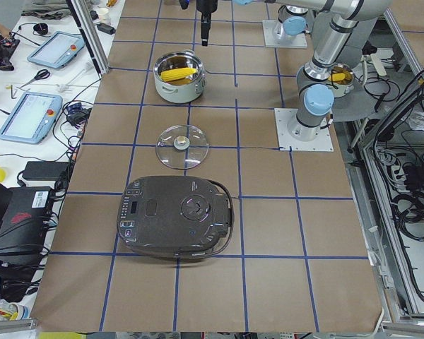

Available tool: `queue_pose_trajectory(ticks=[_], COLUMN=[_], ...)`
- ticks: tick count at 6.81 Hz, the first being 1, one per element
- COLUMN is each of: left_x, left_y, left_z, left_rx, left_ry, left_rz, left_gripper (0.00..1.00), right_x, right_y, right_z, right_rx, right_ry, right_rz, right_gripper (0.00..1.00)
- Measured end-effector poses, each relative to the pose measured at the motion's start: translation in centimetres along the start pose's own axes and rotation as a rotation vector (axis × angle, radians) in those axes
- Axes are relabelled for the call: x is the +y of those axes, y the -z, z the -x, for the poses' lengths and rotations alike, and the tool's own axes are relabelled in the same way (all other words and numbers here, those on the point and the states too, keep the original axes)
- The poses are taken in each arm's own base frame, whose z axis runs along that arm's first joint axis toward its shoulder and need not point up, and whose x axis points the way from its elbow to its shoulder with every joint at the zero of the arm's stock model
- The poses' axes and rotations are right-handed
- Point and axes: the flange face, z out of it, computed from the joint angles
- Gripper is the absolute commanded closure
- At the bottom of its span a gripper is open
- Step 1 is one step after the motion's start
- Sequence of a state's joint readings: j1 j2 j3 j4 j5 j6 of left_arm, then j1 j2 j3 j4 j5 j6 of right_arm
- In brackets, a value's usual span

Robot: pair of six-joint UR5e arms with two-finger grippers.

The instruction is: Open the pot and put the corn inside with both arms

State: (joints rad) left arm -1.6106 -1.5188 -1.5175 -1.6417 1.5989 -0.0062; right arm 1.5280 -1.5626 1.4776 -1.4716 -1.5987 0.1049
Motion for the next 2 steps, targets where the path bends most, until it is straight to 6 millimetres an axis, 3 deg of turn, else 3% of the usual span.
queue_pose_trajectory(ticks=[2], left_x=[-0.02], left_y=[-0.03], left_z=[0.09], left_rx=[0.000], left_ry=[0.001], left_rz=[0.000], left_gripper=[0.00], right_x=[-0.09], right_y=[0.84], right_z=[0.17], right_rx=[-0.013], right_ry=[0.000], right_rz=[-0.001], right_gripper=[0.00])
